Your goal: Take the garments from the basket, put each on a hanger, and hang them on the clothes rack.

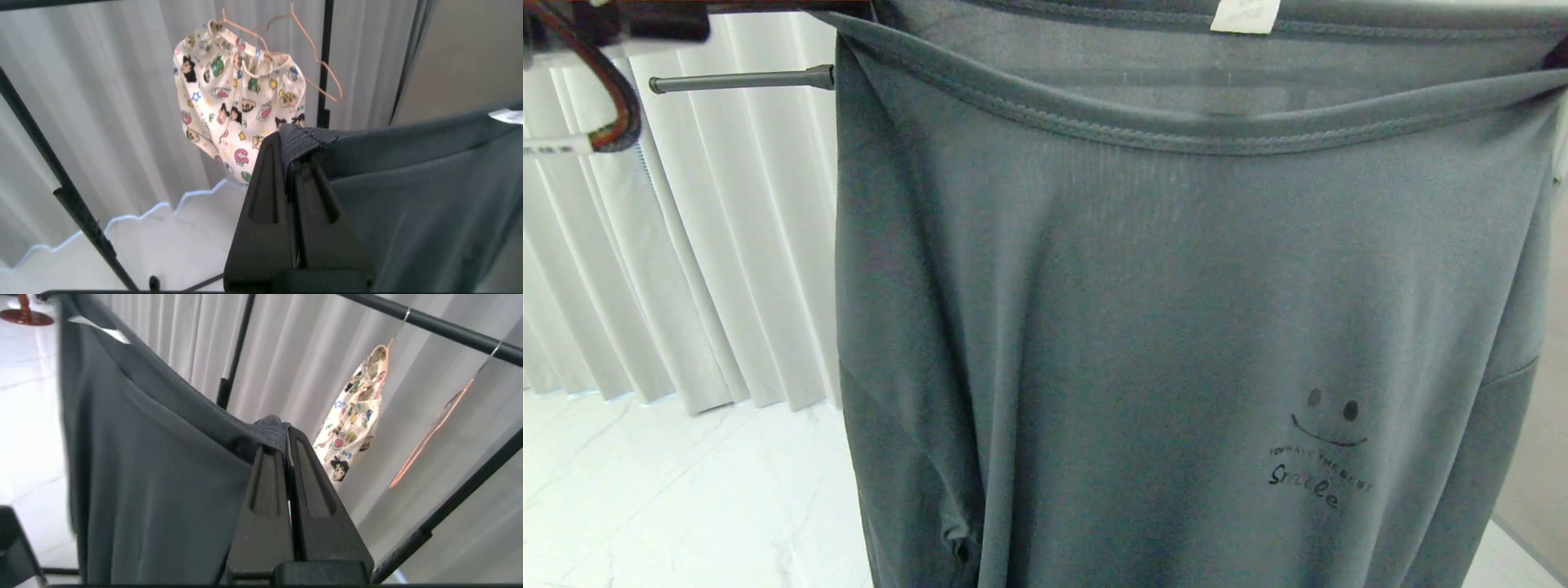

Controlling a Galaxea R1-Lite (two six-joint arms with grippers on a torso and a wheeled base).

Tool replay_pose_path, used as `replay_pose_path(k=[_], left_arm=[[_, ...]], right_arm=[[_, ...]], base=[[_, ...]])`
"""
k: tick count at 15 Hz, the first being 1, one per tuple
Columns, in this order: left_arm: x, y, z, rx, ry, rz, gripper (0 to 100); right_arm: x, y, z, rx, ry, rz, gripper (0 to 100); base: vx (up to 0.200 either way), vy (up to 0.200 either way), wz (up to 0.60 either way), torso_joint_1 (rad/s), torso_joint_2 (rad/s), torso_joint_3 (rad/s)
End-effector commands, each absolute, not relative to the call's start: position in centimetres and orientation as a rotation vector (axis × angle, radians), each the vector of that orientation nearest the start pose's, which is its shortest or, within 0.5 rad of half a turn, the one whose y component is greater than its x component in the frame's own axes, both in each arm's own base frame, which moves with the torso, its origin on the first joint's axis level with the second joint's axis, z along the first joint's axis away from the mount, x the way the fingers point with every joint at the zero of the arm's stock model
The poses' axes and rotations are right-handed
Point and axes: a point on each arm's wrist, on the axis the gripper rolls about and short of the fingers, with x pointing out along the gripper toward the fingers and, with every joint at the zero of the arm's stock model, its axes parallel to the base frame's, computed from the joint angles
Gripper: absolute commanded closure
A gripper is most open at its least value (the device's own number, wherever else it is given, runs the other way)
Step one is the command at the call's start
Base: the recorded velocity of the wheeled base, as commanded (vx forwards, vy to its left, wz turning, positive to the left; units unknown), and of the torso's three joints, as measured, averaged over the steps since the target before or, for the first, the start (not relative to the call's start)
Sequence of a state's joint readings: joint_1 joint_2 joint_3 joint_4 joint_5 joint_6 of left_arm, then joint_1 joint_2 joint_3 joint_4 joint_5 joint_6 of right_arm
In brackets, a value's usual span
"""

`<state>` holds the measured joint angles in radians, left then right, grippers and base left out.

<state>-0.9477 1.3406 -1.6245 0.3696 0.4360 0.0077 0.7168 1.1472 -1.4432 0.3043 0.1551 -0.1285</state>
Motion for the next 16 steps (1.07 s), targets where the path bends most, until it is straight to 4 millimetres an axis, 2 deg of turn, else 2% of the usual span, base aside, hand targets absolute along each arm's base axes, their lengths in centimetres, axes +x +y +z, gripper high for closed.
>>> replay_pose_path(k=[1, 7, 11, 15, 16], left_arm=[[11.4, -14.1, 40.3, 0.068, 0.071, -0.509, 100], [11.4, -14.2, 40.2, 0.069, 0.072, -0.512, 100], [11.4, -14.2, 39.7, 0.073, 0.077, -0.514, 100], [11.3, -14.1, 39.9, 0.120, 0.054, -0.513, 100], [11.3, -14.1, 39.9, 0.127, 0.052, -0.513, 100]], right_arm=[[8.7, 8.1, 39.4, -0.123, -0.049, 0.878, 100], [8.7, 8.2, 40.0, -0.106, -0.099, 0.876, 100], [8.7, 8.2, 39.0, -0.117, -0.067, 0.877, 100], [8.4, 7.8, 39.0, -0.116, -0.066, 0.868, 100], [8.2, 7.7, 38.7, -0.120, -0.052, 0.870, 0]], base=[[0.000, 0.000, 0.00, 0.000, 0.00, 0.000], [0.000, 0.000, 0.00, 0.000, 0.00, 0.000], [0.000, 0.000, 0.00, 0.000, 0.00, 0.000], [0.000, 0.000, 0.00, 0.000, 0.00, 0.000], [0.000, 0.000, 0.00, 0.000, 0.00, 0.000]])
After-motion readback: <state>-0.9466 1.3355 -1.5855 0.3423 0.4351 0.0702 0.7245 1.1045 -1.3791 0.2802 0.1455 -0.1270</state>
